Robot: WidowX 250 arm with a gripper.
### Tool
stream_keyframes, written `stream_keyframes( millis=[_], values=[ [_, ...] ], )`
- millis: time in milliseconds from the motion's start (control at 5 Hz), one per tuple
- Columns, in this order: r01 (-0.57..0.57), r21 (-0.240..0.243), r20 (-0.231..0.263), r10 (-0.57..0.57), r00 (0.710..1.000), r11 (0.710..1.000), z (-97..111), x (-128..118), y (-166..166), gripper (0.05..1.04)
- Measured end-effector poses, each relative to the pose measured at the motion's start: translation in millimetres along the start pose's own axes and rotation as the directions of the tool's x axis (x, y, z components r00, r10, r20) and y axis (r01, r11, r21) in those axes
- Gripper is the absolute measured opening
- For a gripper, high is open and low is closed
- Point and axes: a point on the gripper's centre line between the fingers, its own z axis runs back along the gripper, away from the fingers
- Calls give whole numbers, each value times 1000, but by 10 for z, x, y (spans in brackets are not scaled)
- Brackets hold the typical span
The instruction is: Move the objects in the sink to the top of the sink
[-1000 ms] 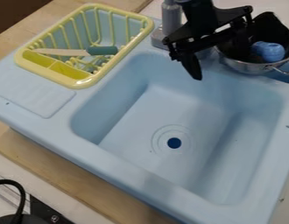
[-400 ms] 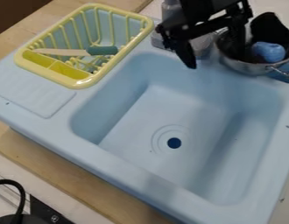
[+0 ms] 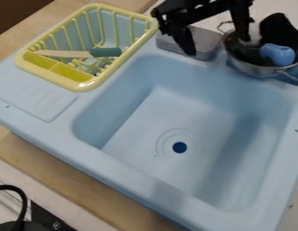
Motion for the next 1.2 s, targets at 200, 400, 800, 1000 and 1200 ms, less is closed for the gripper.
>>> stream_keyframes(
  millis=[200,400,800,1000,1200],
  values=[
    [10,-13,20,-9,1000,1000,101,-22,1,998],
    [-2,5,37,2,999,1000,196,-97,105,998],
    [-51,51,65,47,997,997,313,-307,444,998],
    [-57,110,54,52,997,992,261,-388,681,998],
    [-49,152,59,40,997,987,268,-497,857,998]
  ],
)
